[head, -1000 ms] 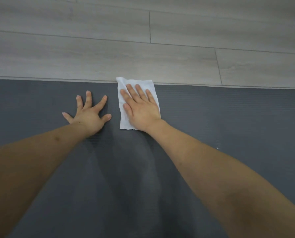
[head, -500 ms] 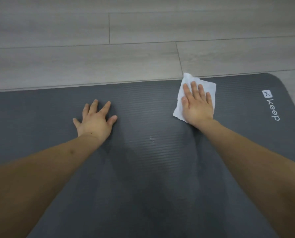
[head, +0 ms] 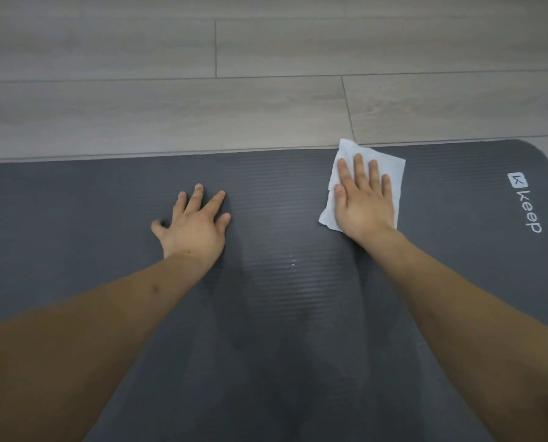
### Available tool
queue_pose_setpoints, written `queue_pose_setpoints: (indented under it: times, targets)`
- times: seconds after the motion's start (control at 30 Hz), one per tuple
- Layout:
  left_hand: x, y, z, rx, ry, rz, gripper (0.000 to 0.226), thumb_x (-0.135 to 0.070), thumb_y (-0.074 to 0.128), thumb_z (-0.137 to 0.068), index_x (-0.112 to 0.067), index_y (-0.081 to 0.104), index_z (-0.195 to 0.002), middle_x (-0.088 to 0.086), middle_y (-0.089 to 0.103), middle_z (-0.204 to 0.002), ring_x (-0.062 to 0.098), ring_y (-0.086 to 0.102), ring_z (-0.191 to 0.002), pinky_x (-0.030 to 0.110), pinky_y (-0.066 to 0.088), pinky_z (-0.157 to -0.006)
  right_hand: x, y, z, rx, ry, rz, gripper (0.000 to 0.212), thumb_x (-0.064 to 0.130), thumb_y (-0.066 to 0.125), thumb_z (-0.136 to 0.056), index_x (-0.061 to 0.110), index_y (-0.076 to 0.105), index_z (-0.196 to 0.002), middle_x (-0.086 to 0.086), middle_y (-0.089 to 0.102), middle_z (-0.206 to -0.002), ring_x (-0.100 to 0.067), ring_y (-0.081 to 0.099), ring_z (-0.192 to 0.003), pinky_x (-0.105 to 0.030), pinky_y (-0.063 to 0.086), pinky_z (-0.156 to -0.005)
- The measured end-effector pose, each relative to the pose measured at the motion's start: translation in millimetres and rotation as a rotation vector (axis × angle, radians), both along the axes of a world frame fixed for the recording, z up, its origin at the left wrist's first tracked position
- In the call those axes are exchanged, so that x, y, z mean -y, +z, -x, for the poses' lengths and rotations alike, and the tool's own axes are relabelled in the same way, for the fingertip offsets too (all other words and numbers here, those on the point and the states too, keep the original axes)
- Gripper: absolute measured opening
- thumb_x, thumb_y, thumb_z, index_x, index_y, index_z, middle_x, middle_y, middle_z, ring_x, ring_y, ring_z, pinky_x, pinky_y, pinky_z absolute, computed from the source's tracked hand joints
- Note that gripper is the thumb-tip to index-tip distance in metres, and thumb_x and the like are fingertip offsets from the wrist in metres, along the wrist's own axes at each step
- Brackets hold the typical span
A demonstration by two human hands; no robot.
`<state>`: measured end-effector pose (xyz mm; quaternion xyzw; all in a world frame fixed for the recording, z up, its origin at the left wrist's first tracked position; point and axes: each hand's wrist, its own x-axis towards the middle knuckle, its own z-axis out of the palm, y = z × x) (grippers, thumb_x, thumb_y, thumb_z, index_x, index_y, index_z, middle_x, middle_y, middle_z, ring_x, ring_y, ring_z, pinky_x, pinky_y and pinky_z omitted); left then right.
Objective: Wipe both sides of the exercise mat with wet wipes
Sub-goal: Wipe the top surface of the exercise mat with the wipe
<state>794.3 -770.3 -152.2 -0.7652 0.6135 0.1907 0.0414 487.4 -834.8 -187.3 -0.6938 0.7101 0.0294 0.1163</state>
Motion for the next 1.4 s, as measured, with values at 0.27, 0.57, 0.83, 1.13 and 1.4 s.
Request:
queue_pose_setpoints:
  times: [0.27,0.57,0.83,1.13,1.4]
  targets:
    - [-9.4,-6.4,-115.9,0.008,0.187,0.085,0.049,-0.045,0.029,-0.108,-0.044,0.027,-0.156,-0.003,0.008,-0.17,0.02,-0.003,-0.157,0.071,0.004,-0.118,5.5,-3.7,-93.1,-0.039,0.054,-0.012,0.061,0.046,0.006,-0.105,0.035,-0.005,-0.164,0.004,-0.011,-0.173,-0.026,-0.012,-0.159,-0.051,-0.004,-0.128]
    - [-23.1,-16.2,-195.8,-0.05,0.144,-0.037,0.054,-0.047,0.025,-0.108,-0.053,0.005,-0.157,-0.013,-0.011,-0.169,0.02,-0.017,-0.155,0.082,-0.001,-0.109,5.1,0.6,-244.1,-0.007,0.25,-0.011,0.061,0.046,0.008,-0.106,0.035,-0.004,-0.165,0.004,-0.012,-0.173,-0.025,-0.014,-0.159,-0.05,-0.007,-0.127]
    - [-24.7,-14.9,-204.6,-0.104,0.121,-0.057,0.056,-0.039,0.026,-0.109,-0.05,0.001,-0.158,-0.014,-0.017,-0.168,0.02,-0.023,-0.154,0.08,-0.008,-0.11,-28.2,0.7,-320.1,0.009,0.673,-0.007,0.06,0.048,0.011,-0.107,0.035,0.002,-0.165,0.002,-0.005,-0.174,-0.027,-0.01,-0.159,-0.052,-0.003,-0.127]
    - [-55.4,-8.3,-186.0,-0.054,0.13,-0.049,0.055,-0.032,0.028,-0.109,-0.038,0.01,-0.161,-0.011,-0.008,-0.17,0.026,-0.013,-0.156,0.076,0.001,-0.115,-61.1,-0.9,-254.7,0.025,0.937,0.027,0.054,0.045,0.019,-0.111,0.038,0.012,-0.165,0.006,0.006,-0.173,-0.021,0.002,-0.16,-0.048,0.004,-0.129]
    - [-54.4,2.4,-98.2,-0.024,0.066,-0.02,0.053,-0.026,0.031,-0.109,-0.04,0.019,-0.159,-0.009,-0.001,-0.17,0.028,-0.008,-0.156,0.075,0.006,-0.116,-33.8,1.2,-152.6,0.064,0.533,0.0,0.055,0.048,0.013,-0.109,0.046,0.003,-0.163,0.012,-0.004,-0.173,-0.014,-0.008,-0.159,-0.046,-0.005,-0.128]
